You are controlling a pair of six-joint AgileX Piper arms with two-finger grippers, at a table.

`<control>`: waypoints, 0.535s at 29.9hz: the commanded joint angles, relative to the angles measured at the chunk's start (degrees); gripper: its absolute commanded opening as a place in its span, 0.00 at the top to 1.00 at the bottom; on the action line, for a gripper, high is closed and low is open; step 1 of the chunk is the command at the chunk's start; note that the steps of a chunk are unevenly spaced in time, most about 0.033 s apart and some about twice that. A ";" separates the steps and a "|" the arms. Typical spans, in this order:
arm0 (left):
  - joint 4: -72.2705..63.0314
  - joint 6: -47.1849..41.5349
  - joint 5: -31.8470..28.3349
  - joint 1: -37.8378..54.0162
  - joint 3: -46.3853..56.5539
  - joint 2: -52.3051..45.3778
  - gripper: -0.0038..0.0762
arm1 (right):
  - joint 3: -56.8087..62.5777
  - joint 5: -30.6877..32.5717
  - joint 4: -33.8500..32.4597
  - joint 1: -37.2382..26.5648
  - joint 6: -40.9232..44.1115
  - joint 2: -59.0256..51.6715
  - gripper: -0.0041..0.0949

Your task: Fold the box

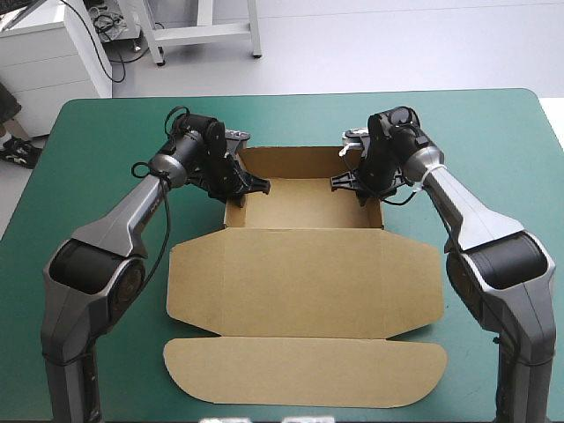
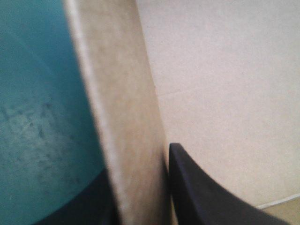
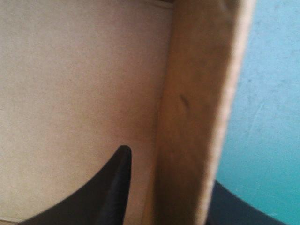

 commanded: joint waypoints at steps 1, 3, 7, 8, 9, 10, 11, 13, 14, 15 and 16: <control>-2.92 0.68 1.29 -0.80 -2.02 -3.07 0.54 | -1.47 0.81 0.24 0.31 0.10 -3.22 0.53; -2.92 0.58 1.40 -0.80 -2.94 -3.07 0.43 | -1.47 0.81 -0.42 0.20 -0.19 -3.33 0.49; -2.92 0.58 1.70 -0.80 -4.61 -3.07 0.33 | -1.47 0.81 -2.78 0.20 -0.34 -4.02 0.42; -2.82 0.58 1.70 -0.80 -4.86 -3.07 0.33 | -1.47 0.81 -3.48 0.20 -0.34 -4.29 0.42; -2.70 0.58 1.78 -0.80 -5.02 -3.07 0.33 | -1.47 0.81 -4.53 0.20 -0.34 -4.59 0.41; -2.70 0.58 1.78 -0.80 -5.02 -3.07 0.33 | -1.47 0.81 -5.49 0.20 -0.34 -4.78 0.41; -2.70 0.58 1.78 -0.80 -5.02 -3.07 0.33 | -1.47 0.81 -6.40 0.20 -0.34 -5.04 0.41; -2.62 0.58 1.67 -0.71 -5.02 -3.07 0.33 | -1.47 0.81 -8.17 0.20 0.24 -5.42 0.41; -2.42 0.58 1.67 -0.71 -5.02 -3.07 0.33 | -1.47 0.81 -8.27 0.20 0.85 -5.56 0.41; -2.12 0.58 1.67 -0.71 -5.02 -3.07 0.33 | -1.47 0.81 -8.27 0.20 1.43 -5.56 0.41; -1.47 0.58 1.67 -0.71 -5.02 -3.07 0.33 | -1.47 0.81 -8.27 0.20 2.17 -5.56 0.41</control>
